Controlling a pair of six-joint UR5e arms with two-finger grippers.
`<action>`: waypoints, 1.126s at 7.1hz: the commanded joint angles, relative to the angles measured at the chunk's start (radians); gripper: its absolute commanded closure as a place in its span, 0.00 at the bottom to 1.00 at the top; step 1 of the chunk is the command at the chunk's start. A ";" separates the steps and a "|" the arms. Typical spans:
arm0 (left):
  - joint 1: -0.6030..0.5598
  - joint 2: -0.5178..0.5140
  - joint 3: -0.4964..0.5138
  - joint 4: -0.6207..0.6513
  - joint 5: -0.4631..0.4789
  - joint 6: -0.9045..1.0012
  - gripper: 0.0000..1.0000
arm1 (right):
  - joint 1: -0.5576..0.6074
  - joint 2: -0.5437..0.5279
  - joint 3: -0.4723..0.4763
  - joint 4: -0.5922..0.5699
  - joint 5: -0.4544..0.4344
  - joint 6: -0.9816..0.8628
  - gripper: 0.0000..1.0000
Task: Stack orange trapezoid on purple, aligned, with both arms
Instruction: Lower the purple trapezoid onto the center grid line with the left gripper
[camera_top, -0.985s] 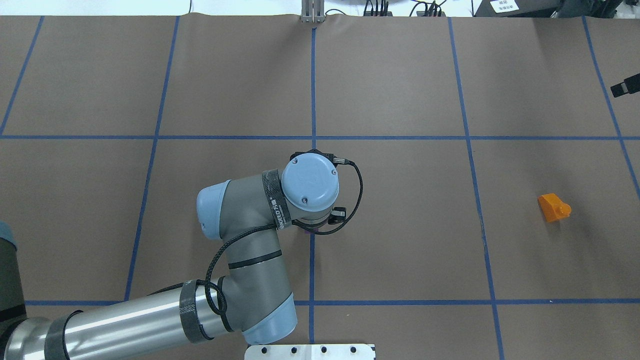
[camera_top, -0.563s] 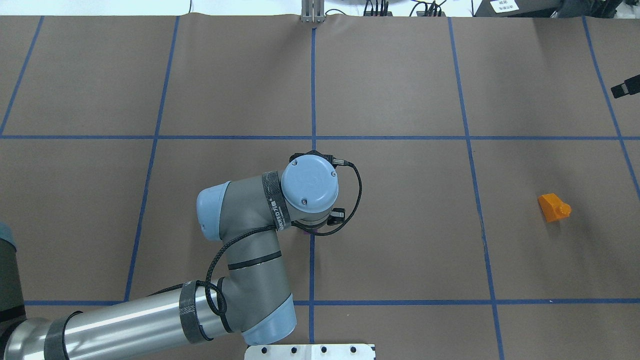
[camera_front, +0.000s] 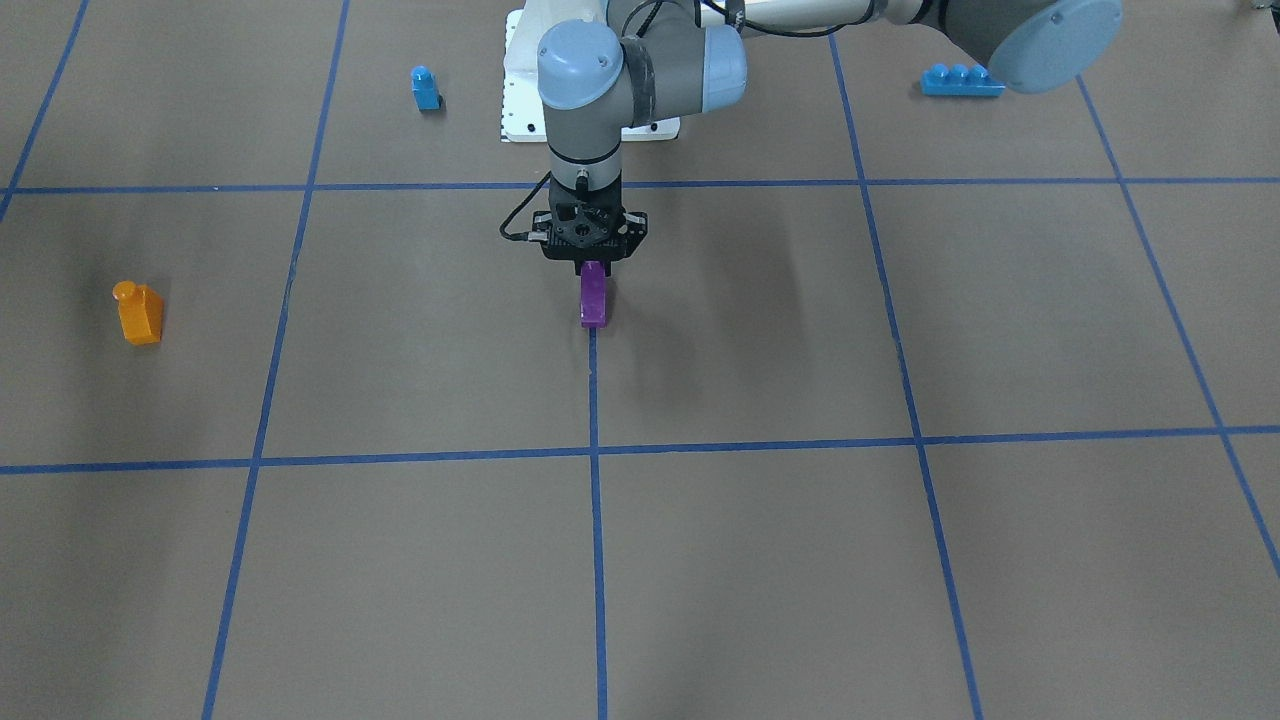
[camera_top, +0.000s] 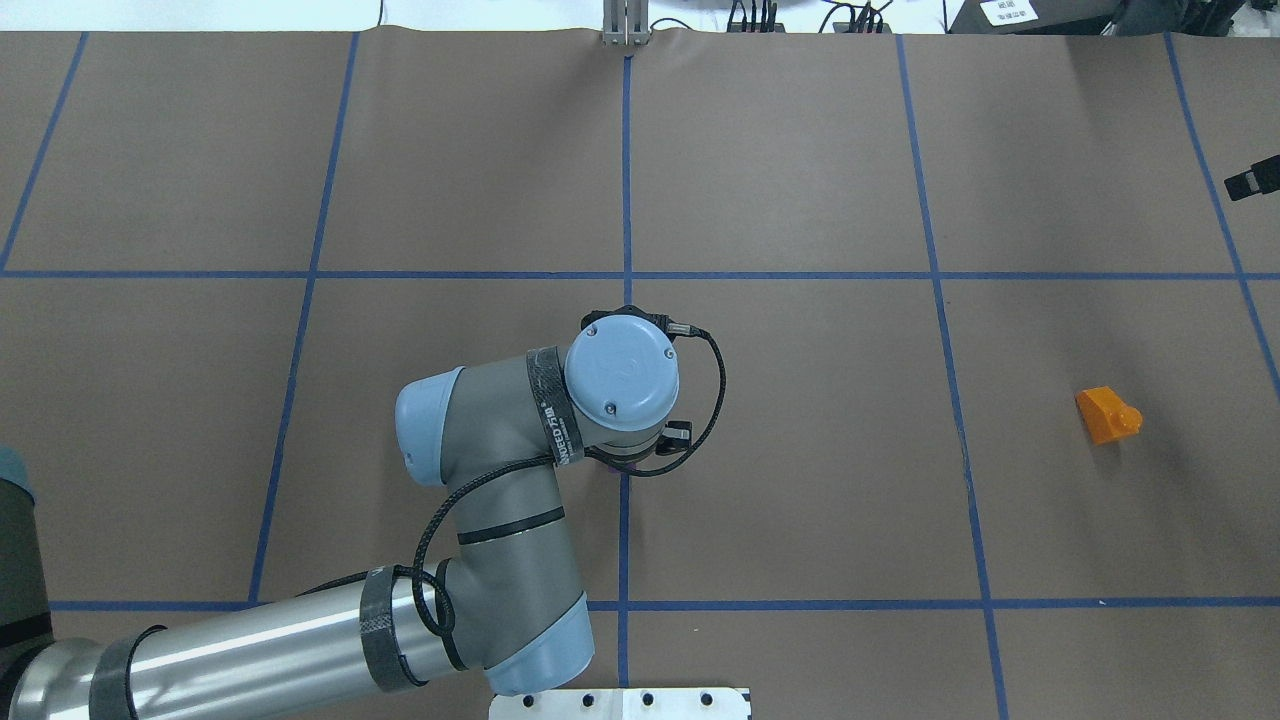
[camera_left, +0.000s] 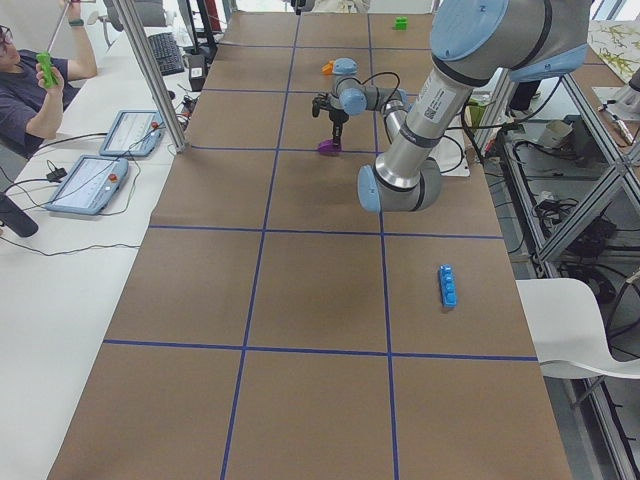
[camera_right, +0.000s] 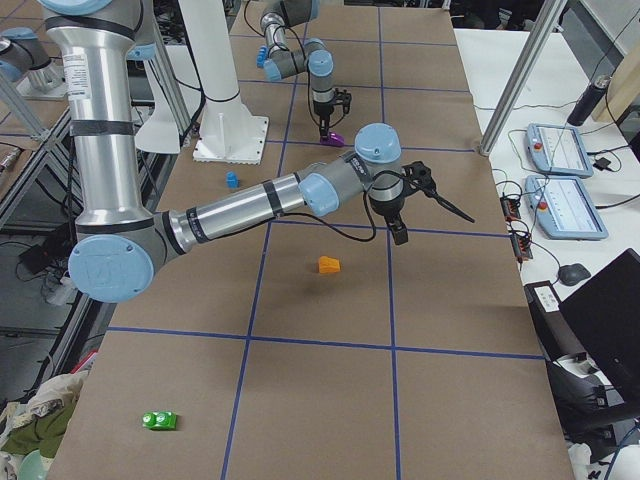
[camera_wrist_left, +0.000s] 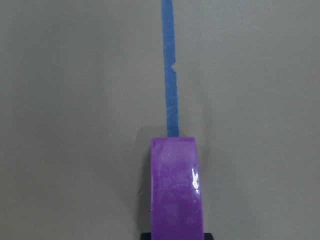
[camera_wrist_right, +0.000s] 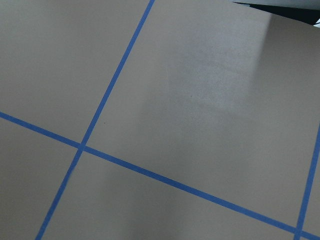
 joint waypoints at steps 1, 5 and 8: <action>0.001 0.000 0.000 0.000 0.000 0.000 0.84 | 0.000 -0.002 0.000 0.000 0.000 0.000 0.00; 0.002 0.000 0.000 -0.003 0.000 0.000 0.59 | 0.000 -0.002 0.002 0.000 0.000 0.000 0.00; 0.013 0.000 0.002 -0.008 0.000 0.002 0.33 | 0.000 -0.002 0.002 0.000 0.000 0.000 0.00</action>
